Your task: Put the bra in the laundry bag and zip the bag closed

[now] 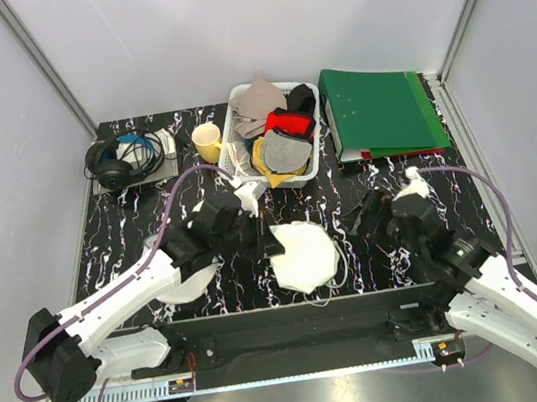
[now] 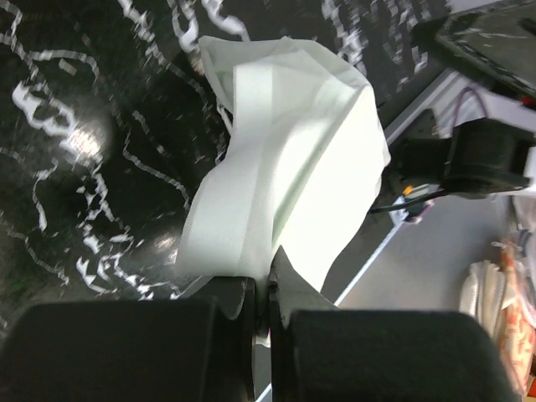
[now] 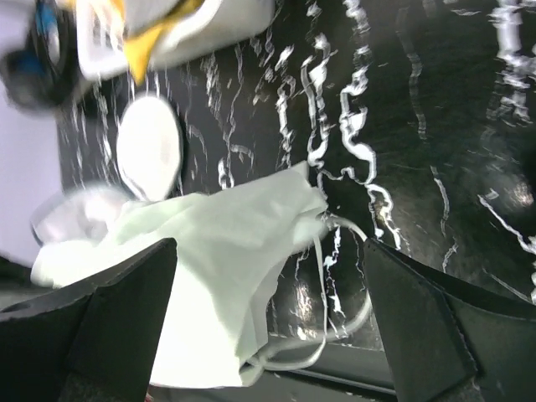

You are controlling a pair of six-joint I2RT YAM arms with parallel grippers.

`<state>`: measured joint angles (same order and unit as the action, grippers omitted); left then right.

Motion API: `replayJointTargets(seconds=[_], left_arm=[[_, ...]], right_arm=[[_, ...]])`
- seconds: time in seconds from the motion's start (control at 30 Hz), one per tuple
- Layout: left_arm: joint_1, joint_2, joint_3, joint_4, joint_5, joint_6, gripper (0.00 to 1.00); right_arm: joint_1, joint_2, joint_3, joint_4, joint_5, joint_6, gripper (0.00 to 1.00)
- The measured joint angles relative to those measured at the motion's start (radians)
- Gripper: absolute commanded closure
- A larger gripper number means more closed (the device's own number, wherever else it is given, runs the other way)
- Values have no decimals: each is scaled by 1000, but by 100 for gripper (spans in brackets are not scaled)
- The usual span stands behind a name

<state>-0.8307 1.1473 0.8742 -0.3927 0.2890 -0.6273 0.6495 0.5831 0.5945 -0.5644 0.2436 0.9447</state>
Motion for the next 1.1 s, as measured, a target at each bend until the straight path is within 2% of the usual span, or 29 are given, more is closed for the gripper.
replayJointTargets(seconds=[0.33,0.5,0.9,1.1], left_arm=[[14,-86,-79,-3,15,43,100],[22,-108,-78,-16,26,68,100],[32,-150,-45,-41,68,112,100],[38,-158,-17,-48,78,114,100]], right_arm=[[-1,292,-27,367,-436,-275,0],[2,377,-27,464,-565,-343,0],[3,361,-82,587,-736,-388,0],[5,244,-87,543,-705,-375,0]])
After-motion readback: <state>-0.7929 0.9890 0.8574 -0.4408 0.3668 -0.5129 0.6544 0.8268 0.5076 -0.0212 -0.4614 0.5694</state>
